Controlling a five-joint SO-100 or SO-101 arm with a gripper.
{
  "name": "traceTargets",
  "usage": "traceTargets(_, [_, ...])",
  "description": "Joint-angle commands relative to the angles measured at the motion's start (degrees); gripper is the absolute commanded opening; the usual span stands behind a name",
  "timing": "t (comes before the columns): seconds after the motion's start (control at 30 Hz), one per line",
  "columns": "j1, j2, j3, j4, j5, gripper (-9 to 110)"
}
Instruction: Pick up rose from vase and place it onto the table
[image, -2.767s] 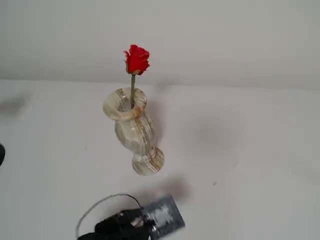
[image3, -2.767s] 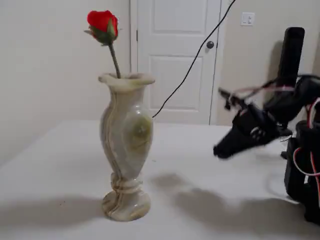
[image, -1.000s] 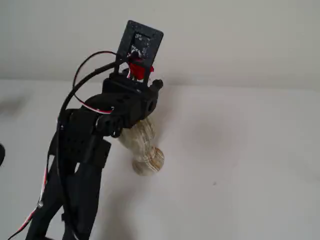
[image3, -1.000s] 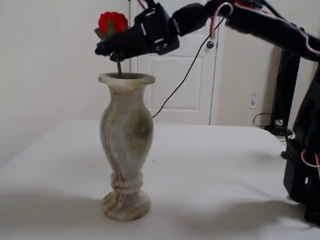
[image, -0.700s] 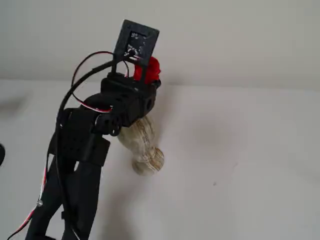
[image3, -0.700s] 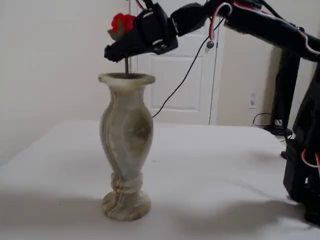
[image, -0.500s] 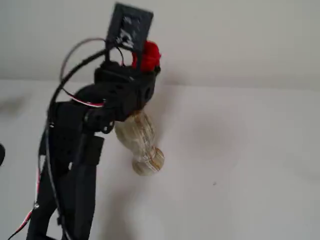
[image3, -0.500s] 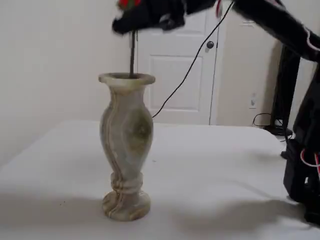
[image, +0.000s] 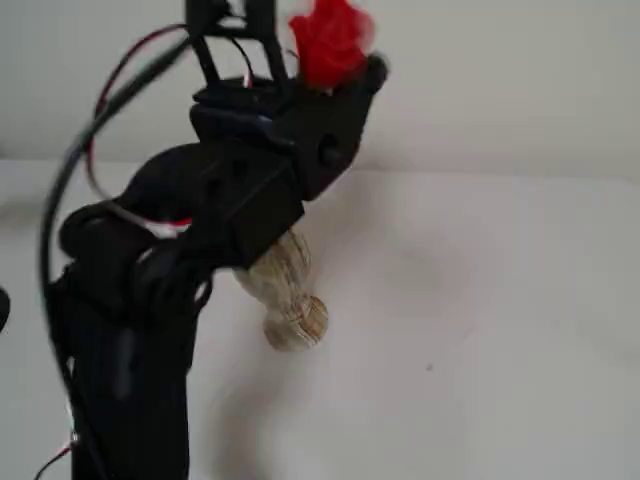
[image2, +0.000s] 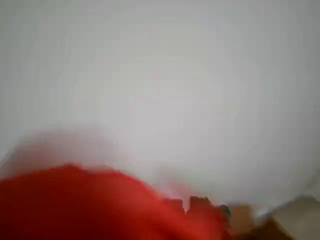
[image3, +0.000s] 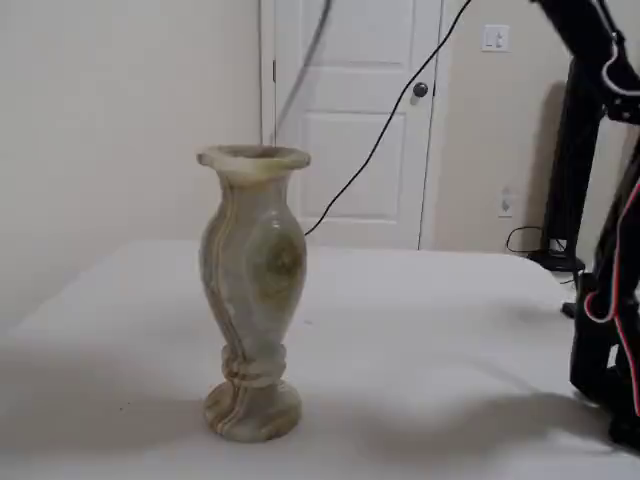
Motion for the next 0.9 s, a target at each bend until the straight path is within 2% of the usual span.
traceTargets(0.0, [5.19, 1.32, -4.92, 0.09, -6.24, 0])
traceTargets(0.1, [7.82, 1.93, -4.92, 5.01, -9.49, 0])
traceTargets(0.3, [10.63, 1.23, -4.39, 25.58, -10.55, 0])
traceTargets(0.47, [11.16, -4.22, -4.39, 32.96, -8.00, 0])
traceTargets(0.63, [10.28, -10.55, -4.31, 37.09, -4.04, 0])
traceTargets(0.87, [6.68, -16.17, -4.31, 33.84, 0.44, 0])
